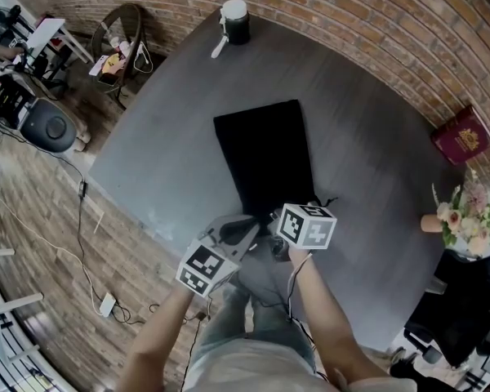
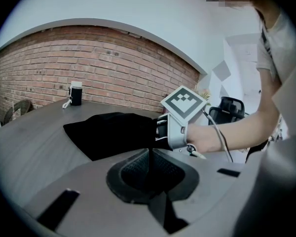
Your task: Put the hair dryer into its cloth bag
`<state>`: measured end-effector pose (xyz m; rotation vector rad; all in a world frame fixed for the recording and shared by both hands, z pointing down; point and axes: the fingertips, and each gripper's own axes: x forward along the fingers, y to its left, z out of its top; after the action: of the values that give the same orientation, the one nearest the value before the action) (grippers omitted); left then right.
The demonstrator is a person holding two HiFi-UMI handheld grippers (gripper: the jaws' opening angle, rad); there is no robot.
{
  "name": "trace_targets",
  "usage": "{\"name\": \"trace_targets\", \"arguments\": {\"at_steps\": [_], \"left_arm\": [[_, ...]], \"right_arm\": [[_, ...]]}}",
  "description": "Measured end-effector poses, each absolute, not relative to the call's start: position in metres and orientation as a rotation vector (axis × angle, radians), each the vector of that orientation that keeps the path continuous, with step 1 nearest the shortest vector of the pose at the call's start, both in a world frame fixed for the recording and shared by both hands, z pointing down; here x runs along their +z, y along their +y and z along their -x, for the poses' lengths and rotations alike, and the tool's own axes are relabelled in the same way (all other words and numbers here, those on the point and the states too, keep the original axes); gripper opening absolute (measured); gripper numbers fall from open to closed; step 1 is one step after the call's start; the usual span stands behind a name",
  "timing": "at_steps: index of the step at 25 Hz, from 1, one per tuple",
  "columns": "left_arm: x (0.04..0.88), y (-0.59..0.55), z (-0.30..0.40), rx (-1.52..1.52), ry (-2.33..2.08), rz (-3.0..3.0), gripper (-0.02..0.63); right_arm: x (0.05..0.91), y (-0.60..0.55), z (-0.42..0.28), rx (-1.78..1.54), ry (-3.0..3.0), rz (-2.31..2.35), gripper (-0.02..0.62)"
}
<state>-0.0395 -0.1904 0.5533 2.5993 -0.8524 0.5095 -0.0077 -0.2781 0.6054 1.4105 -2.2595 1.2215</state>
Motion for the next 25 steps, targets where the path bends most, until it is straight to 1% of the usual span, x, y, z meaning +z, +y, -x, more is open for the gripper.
{"name": "trace_targets", "arguments": {"at_steps": [2,8,13,25], "left_arm": [[0.552,-0.191,0.041,0.509,-0.856,-2.598,0.02],[0.55,-0.191,0.042,0.503,-0.853,-2.59,0.02],[0.548,-0.19,0.041,0.533,-0.855,-2.6,0.02],[0.556,-0.177,0.031,0.707,-0.781,-2.659,0.02]], "right_arm": [[0.604,-0.277,0.008,1.213,-2.262,-1.413,0.268],[0.59,-0.272,0.001,1.126,-2.272,-1.44,0.294],[0.583,-0.26,-0.01,1.125,-2.258,-1.458,0.295],[0.574,-0.2,-0.043,1.123,-2.207,-1.479,0.291]]}}
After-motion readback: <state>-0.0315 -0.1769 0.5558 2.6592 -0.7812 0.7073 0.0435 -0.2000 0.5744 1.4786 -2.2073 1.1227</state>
